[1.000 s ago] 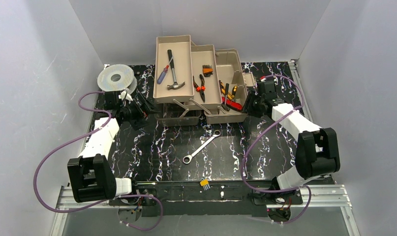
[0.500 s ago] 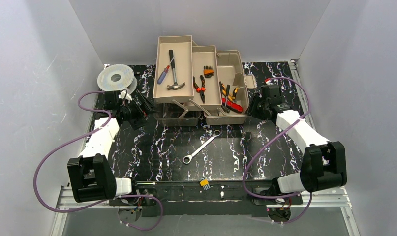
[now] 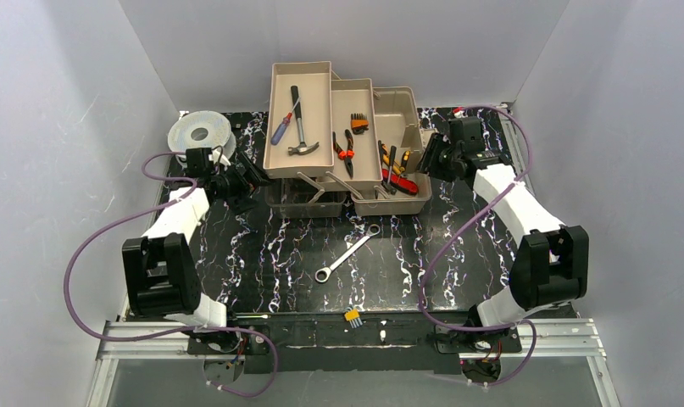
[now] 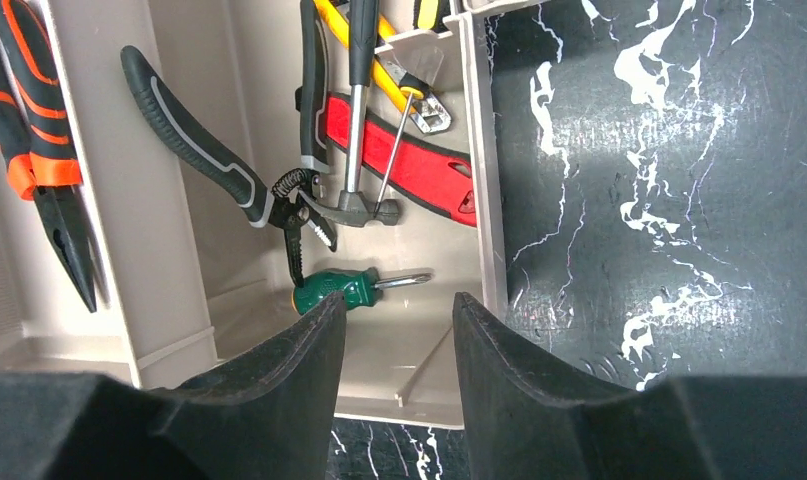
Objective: Pack the tool kit
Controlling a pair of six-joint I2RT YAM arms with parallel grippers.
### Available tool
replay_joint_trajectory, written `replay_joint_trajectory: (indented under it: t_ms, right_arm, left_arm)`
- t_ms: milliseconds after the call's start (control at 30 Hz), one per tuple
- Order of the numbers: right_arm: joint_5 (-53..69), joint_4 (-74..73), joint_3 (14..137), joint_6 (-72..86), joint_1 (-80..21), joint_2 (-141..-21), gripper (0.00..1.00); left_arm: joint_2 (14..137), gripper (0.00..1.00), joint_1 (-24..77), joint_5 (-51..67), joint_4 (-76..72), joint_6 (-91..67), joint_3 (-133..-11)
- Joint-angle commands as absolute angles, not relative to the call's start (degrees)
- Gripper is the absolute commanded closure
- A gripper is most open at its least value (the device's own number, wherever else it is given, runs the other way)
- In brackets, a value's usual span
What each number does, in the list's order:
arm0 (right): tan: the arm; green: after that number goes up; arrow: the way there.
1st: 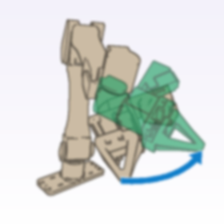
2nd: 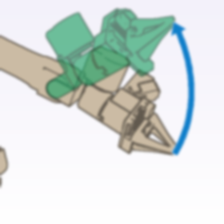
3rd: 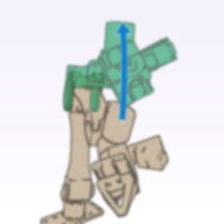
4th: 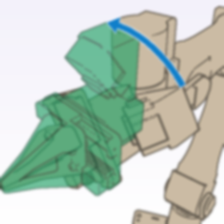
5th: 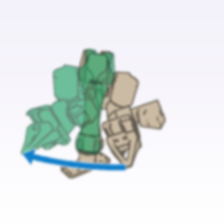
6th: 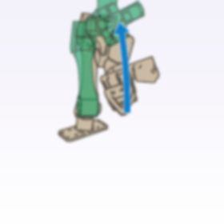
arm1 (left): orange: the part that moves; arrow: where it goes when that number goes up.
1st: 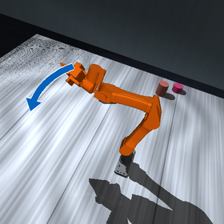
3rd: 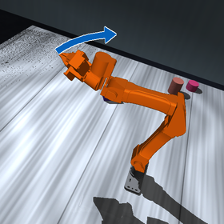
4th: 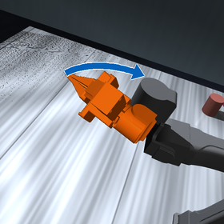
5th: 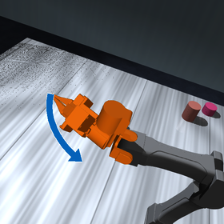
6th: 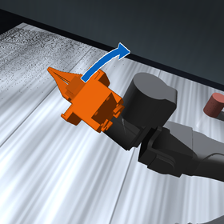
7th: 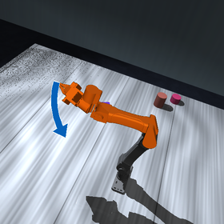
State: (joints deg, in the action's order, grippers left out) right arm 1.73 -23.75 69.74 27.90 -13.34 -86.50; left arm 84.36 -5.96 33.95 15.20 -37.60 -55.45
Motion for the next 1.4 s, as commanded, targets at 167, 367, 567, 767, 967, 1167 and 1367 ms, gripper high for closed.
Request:
replay_joint_trajectory:
  t_ms: [167,367,567,767,967,1167,1367]
  right_arm:
    - [2.28,-23.15,70.33,27.28,-13.11,-88.91,0.48]
    - [3.83,-22.17,70.23,27.17,-13.09,-90.16,0.48]
    - [5.07,-21.57,69.54,27.42,-13.12,-89.57,0.48]
    - [3.94,-20.93,67.57,28.06,-13.1,-89.08,0.48]
    - [1.57,-21.2,66.68,29.05,-13.18,-90.42,0.48]
    - [2.38,-21.2,67.25,29.22,-13.22,-91.97,0.48]
    - [2.86,-20.99,67.56,29.22,-13.67,-92.14,0.48]
  left_arm:
    - [88.4,0.33,-6.3,31.15,14.34,-37.61,-59.7]
    - [91.34,0.53,-6.19,30.06,6.48,-38.84,-58.01]
    - [92.47,0.56,-5.51,28.65,3.29,-38.09,-57.83]
    - [91.71,0.67,-0.75,21.75,3.0,-34.41,-57.61]
    - [88.13,1.0,5.38,9.12,3.76,-29.16,-57.11]
    - [85.56,1.0,7.52,3.24,4.22,-26.0,-57.38]
    - [81.28,1.0,9.23,-2.43,7.25,-24.68,-59.98]
